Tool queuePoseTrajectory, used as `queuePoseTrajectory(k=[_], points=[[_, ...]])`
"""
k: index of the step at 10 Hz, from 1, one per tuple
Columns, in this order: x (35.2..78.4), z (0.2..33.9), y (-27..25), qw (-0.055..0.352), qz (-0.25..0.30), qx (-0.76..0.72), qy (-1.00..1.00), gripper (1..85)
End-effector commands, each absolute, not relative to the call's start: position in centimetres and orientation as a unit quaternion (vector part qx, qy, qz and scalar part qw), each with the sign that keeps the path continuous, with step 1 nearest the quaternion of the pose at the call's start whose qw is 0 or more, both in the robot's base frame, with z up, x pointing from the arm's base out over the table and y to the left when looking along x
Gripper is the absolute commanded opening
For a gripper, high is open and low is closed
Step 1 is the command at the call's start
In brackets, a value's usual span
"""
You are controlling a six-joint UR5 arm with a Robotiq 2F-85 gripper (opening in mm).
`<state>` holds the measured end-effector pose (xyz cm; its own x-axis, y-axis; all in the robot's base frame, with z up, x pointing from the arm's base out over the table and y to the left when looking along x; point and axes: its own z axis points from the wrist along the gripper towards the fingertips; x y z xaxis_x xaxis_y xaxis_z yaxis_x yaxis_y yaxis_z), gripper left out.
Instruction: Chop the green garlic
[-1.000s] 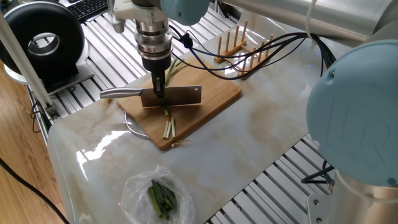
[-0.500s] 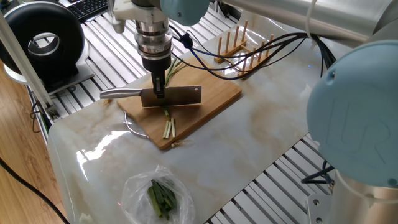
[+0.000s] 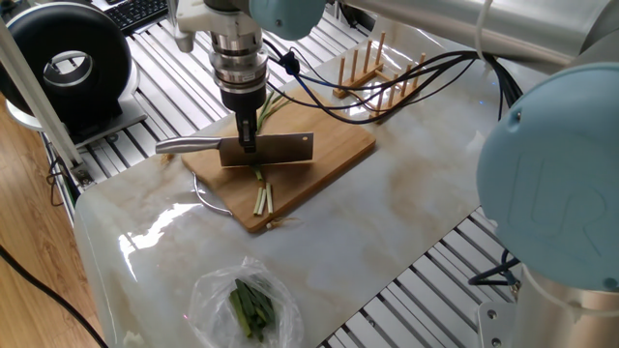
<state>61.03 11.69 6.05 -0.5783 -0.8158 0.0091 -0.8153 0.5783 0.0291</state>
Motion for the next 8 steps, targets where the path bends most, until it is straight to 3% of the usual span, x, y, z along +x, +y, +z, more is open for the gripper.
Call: queuePoseTrajectory(k=[1,8], points=[[61.0,5.9,11.9,0.009,-0.012,0.455,-0.891,1.3],[60.8,5.3,11.9,0.004,-0.028,0.458,-0.889,1.3]])
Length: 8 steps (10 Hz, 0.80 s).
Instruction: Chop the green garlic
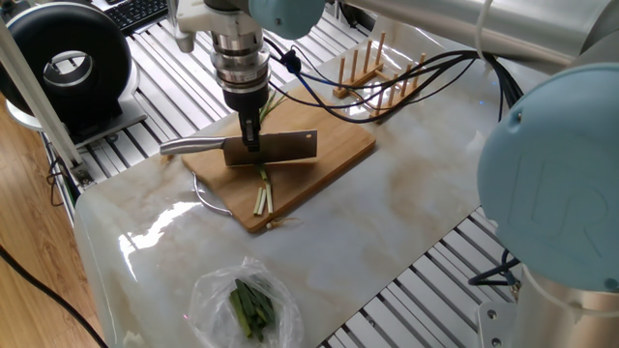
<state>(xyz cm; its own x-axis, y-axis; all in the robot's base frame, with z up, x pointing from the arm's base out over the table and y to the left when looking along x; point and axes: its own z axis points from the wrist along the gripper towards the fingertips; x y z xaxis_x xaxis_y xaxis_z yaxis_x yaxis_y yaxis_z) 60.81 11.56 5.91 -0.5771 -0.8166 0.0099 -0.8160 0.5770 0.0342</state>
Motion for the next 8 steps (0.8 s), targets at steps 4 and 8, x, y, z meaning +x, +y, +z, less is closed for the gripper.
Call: queuePoseTrajectory(k=[4,8], points=[[60.1,7.8,9.9,0.018,-0.018,0.47,-0.882,1.3],[60.2,6.1,10.6,0.004,-0.029,0.463,-0.886,1.3]])
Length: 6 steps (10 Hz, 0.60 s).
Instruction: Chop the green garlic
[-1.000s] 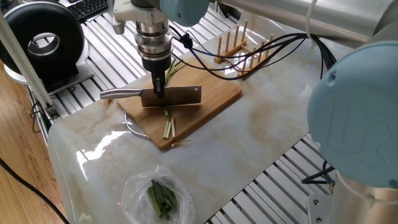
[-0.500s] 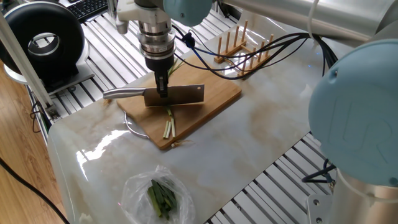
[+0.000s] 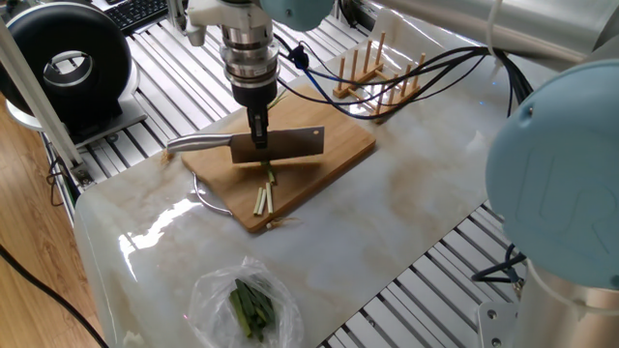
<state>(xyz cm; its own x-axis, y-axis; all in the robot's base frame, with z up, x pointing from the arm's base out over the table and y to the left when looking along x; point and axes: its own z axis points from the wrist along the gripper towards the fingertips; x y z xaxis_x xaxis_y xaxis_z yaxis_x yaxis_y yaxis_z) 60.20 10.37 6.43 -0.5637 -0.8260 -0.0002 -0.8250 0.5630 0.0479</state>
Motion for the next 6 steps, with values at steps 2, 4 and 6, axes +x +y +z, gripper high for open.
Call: queuePoseTrajectory(k=[2,4,6], points=[[60.17,6.04,10.9,0.003,-0.03,0.462,-0.886,1.3],[60.24,5.79,11.04,0.001,-0.029,0.462,-0.887,1.3],[60.28,6.48,10.9,0.003,-0.028,0.464,-0.885,1.3]])
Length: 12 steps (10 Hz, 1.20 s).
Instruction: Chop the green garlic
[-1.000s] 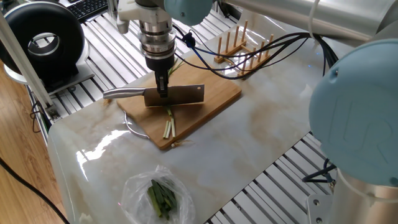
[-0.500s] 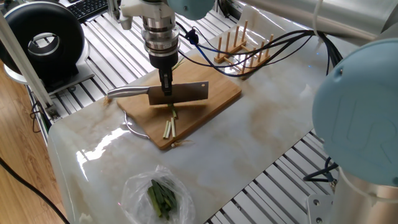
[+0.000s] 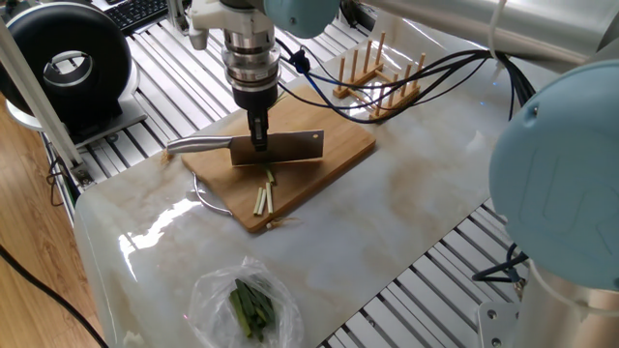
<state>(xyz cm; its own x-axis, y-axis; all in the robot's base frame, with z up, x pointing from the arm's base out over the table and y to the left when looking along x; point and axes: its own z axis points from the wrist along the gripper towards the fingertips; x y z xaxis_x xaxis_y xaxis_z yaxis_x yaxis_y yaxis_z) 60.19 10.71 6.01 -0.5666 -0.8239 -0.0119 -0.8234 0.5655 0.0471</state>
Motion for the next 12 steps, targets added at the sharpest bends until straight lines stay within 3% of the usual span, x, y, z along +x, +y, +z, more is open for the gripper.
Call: queuePoseTrajectory(k=[1,7,12], points=[[60.3,7.1,10.7,0.006,-0.026,0.466,-0.885,1.3],[60.8,5.4,12.2,-0.011,-0.031,0.455,-0.89,1.3],[61.0,7.1,12.4,-0.003,-0.027,0.455,-0.89,1.3]])
